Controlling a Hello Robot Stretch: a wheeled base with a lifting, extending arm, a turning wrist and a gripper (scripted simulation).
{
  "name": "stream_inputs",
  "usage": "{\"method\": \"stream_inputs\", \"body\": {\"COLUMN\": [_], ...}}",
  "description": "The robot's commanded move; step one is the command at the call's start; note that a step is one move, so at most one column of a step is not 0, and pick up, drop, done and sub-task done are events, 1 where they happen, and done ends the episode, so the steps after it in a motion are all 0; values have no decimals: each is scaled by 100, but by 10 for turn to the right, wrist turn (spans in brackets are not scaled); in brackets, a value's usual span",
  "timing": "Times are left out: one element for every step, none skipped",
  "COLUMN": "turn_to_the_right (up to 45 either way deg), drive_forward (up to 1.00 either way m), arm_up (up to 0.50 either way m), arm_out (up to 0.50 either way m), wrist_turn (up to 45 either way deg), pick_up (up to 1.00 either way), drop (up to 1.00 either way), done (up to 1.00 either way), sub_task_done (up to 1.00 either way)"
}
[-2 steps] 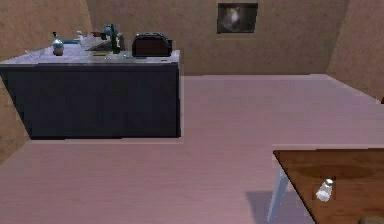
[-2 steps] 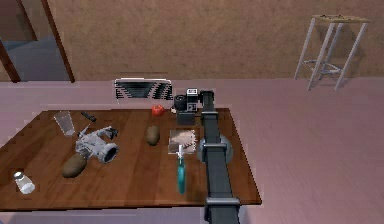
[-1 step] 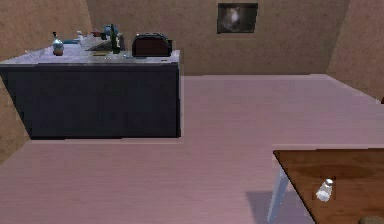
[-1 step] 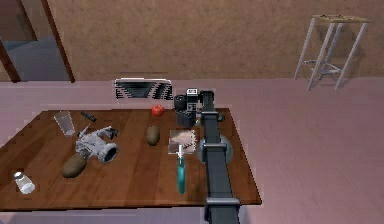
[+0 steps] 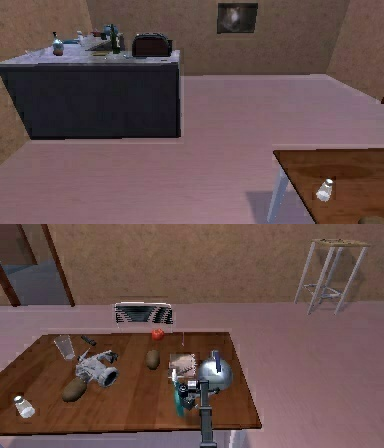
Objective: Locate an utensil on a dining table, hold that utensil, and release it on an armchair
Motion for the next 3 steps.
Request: {"method": "stream_inputs", "body": {"turn_to_the_right": [0,0,0], "drive_forward": [0,0,0], "arm_up": [0,10,36], "arm_out": [0,0,0], "wrist_turn": [0,0,0], "pick_up": [100,0,0], "drop": [0,0,0], "done": [0,0,0], "sub_task_done": [0,0,0]}}
